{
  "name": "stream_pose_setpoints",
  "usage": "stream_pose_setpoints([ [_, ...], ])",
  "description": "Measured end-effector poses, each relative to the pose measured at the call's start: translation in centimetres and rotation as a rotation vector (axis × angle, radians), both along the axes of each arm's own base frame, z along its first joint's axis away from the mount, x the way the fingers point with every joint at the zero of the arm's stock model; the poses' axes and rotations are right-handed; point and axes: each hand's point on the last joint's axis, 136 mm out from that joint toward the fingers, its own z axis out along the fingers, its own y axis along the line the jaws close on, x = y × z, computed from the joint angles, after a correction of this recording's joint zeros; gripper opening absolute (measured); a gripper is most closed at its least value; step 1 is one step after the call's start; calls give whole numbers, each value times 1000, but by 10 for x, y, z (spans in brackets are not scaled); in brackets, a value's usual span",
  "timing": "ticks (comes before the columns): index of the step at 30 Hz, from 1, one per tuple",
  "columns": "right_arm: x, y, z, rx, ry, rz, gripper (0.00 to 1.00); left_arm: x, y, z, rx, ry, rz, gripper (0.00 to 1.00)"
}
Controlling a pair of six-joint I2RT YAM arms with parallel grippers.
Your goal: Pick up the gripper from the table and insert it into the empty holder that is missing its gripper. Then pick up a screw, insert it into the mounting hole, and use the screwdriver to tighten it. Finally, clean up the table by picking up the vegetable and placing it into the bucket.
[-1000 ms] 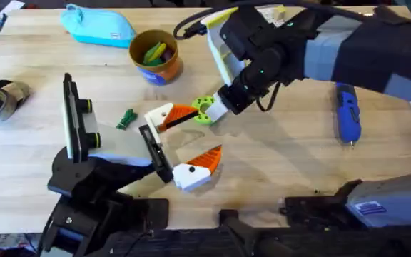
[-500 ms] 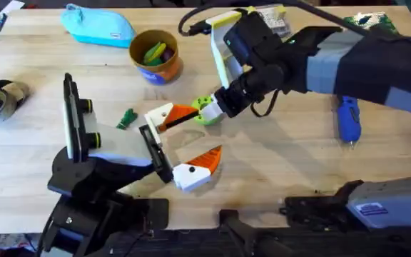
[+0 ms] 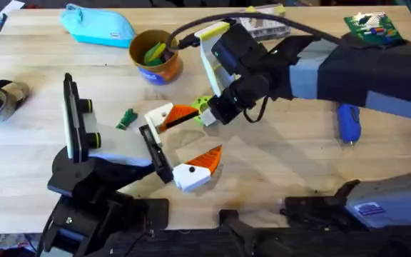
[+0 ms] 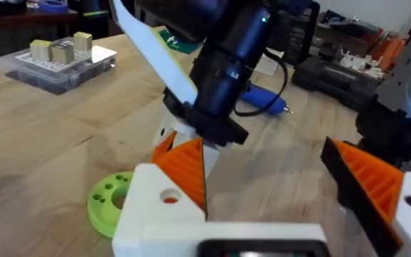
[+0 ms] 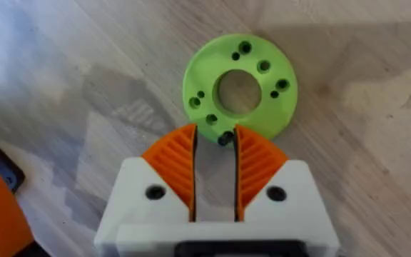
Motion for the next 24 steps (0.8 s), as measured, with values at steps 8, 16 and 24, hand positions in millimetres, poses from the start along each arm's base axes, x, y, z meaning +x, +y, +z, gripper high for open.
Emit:
stream_pose_setpoints([
  [8,0,0,-3,-52,-43,6,236,0,0,0,0,0,0,989],
  [16,0,-10,-7,-101,-47,-8,229,0,0,0,0,0,0,989],
  [24,2,-11,-9,-108,-49,-27,186,0,0,0,0,0,0,989],
])
